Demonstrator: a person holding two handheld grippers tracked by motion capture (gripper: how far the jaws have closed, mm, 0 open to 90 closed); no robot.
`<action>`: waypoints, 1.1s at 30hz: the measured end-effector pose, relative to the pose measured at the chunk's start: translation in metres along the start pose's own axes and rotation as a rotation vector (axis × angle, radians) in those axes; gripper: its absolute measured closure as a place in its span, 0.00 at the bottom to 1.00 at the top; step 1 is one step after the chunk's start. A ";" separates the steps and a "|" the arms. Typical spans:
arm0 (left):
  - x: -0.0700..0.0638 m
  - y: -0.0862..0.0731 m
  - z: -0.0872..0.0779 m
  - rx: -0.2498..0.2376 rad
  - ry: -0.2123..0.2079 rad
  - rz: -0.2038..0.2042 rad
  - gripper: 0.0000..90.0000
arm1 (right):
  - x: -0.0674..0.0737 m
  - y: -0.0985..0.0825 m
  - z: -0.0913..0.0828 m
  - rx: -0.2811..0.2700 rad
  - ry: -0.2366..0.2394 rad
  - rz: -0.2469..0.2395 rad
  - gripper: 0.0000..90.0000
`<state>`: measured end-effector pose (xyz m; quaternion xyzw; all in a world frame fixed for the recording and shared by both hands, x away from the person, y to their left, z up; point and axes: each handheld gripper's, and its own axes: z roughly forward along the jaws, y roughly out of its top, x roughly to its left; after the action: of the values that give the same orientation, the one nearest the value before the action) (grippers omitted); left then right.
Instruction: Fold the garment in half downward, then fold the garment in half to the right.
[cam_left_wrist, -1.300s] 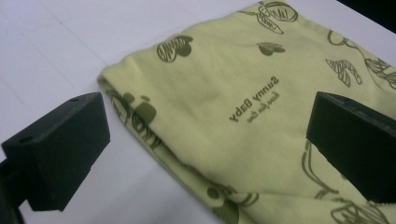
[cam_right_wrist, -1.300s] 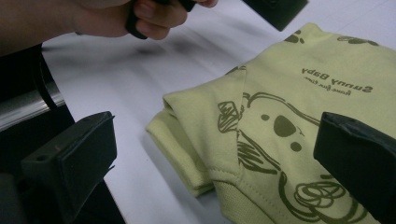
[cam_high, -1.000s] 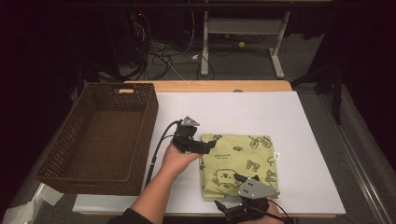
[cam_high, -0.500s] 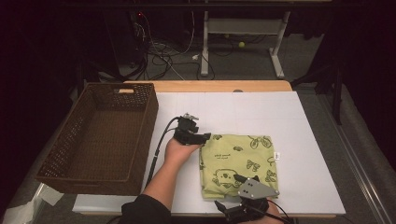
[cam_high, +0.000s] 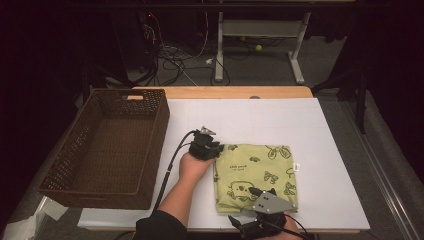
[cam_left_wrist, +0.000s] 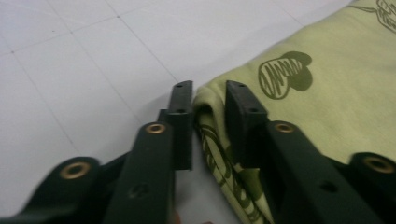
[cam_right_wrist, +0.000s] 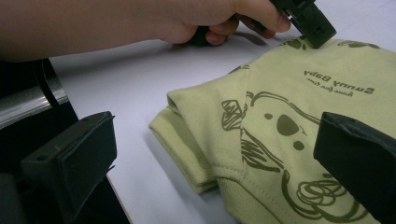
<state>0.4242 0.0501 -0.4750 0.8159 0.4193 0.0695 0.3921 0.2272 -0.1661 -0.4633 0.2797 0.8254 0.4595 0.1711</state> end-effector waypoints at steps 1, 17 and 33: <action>-0.001 -0.001 -0.001 0.002 0.000 0.005 0.85 | -0.001 0.000 0.001 0.001 -0.002 -0.006 0.00; 0.002 -0.006 -0.005 -0.044 -0.026 -0.040 0.88 | 0.004 0.009 0.008 -0.012 -0.009 0.006 0.07; 0.002 -0.007 -0.007 -0.054 -0.032 -0.034 0.88 | 0.013 0.015 0.029 0.047 0.040 -0.025 0.40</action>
<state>0.4178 0.0575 -0.4758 0.7988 0.4246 0.0613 0.4217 0.2375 -0.1330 -0.4653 0.2639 0.8428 0.4433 0.1534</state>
